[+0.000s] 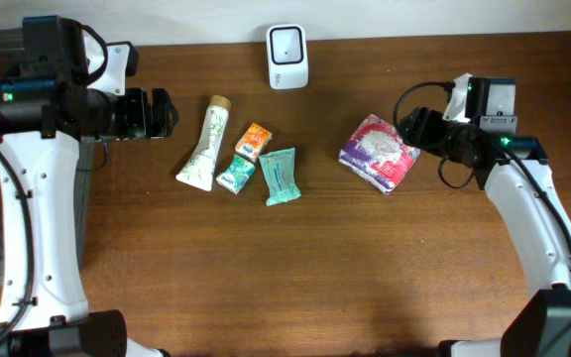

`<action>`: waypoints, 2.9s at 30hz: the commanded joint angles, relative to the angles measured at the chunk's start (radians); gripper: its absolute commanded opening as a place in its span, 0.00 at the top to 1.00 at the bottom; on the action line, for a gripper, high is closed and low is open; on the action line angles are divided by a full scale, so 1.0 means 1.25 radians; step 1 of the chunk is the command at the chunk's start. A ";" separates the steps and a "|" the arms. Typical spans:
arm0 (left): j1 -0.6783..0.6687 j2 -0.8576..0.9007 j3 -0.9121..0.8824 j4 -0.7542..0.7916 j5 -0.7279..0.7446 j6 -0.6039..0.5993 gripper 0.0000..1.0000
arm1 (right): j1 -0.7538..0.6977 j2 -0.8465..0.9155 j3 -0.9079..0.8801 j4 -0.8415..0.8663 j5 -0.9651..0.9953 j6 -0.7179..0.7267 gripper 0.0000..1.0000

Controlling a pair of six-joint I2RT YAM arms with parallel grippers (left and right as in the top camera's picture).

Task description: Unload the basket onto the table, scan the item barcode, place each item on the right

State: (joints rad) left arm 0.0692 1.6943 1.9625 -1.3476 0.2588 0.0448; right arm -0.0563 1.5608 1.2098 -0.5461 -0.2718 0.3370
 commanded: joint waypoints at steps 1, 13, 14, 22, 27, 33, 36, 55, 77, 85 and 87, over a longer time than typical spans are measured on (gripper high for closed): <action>-0.001 0.001 0.003 -0.001 0.008 0.001 0.01 | 0.002 0.039 -0.013 0.002 0.015 0.025 0.27; -0.001 0.001 0.003 -0.001 0.008 0.001 0.01 | -0.025 0.268 -0.019 0.003 -0.098 0.066 0.39; -0.001 0.001 0.003 -0.001 0.008 0.001 0.01 | -0.023 0.272 -0.020 0.003 -0.098 0.066 0.39; -0.001 0.001 0.003 -0.001 0.008 0.001 0.01 | -0.023 0.275 -0.042 -0.024 -0.122 0.063 0.96; -0.001 0.001 0.003 -0.001 0.008 0.001 0.01 | -0.023 0.265 -0.033 -0.034 -0.252 -0.029 0.96; -0.001 0.001 0.003 -0.001 0.008 0.001 0.01 | -0.023 0.151 0.001 -0.020 -0.522 -0.297 0.96; -0.001 0.001 0.003 -0.001 0.008 0.001 0.01 | -0.023 0.105 0.001 0.019 -0.624 -0.390 0.96; -0.001 0.001 0.003 -0.001 0.008 0.001 0.01 | -0.022 -0.050 0.000 0.103 -0.303 -0.288 0.96; -0.001 0.001 0.003 -0.001 0.008 0.001 0.01 | 0.182 0.112 0.005 -0.302 0.626 -0.167 0.63; -0.001 0.001 0.003 -0.001 0.008 0.001 0.01 | 0.387 0.112 0.205 -0.231 0.223 -0.124 0.31; -0.001 0.001 0.003 -0.001 0.008 0.001 0.01 | 0.376 0.112 0.304 -0.264 0.206 -0.116 0.19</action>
State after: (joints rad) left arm 0.0692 1.6943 1.9625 -1.3468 0.2584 0.0448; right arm 0.4294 1.7031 1.4479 -0.8448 0.1043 0.1616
